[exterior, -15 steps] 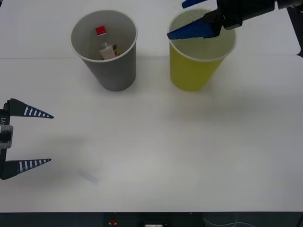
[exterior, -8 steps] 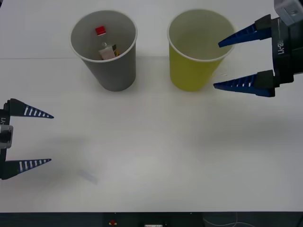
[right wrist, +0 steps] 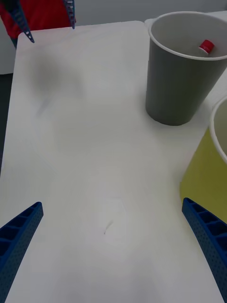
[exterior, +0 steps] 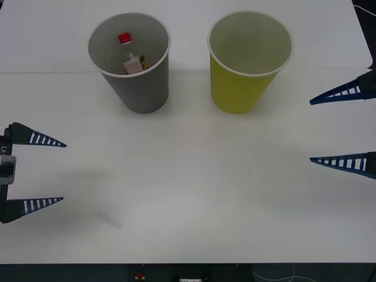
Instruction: Put the can into the green bin and the plastic bottle into the gray bin
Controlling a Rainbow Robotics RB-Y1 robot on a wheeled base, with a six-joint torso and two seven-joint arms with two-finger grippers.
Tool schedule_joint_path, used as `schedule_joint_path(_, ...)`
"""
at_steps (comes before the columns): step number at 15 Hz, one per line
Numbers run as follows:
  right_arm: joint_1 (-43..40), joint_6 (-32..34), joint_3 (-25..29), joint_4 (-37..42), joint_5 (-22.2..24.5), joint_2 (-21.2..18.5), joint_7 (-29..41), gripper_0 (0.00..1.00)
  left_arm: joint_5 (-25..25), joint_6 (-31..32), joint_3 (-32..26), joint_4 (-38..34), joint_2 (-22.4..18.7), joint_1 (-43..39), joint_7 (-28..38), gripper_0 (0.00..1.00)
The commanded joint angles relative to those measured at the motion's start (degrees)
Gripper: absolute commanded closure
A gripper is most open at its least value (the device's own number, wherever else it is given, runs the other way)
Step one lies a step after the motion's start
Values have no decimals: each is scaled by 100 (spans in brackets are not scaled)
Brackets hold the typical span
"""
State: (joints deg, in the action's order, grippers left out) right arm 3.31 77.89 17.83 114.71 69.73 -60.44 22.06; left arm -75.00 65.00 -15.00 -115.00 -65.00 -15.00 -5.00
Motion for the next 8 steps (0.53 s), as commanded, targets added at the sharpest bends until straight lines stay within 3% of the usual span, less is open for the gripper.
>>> schedule_joint_path(1, -551, 429, 414, -54, -3, -20, -536, 0, 0, 0, 0, 0, 0, 0, 0, 0)
schedule_joint_path(8, -1368, 543, 784, -89, 436, -152, -1081, 0, 0, 0, 0, 0, 0, 0, 0, 0)
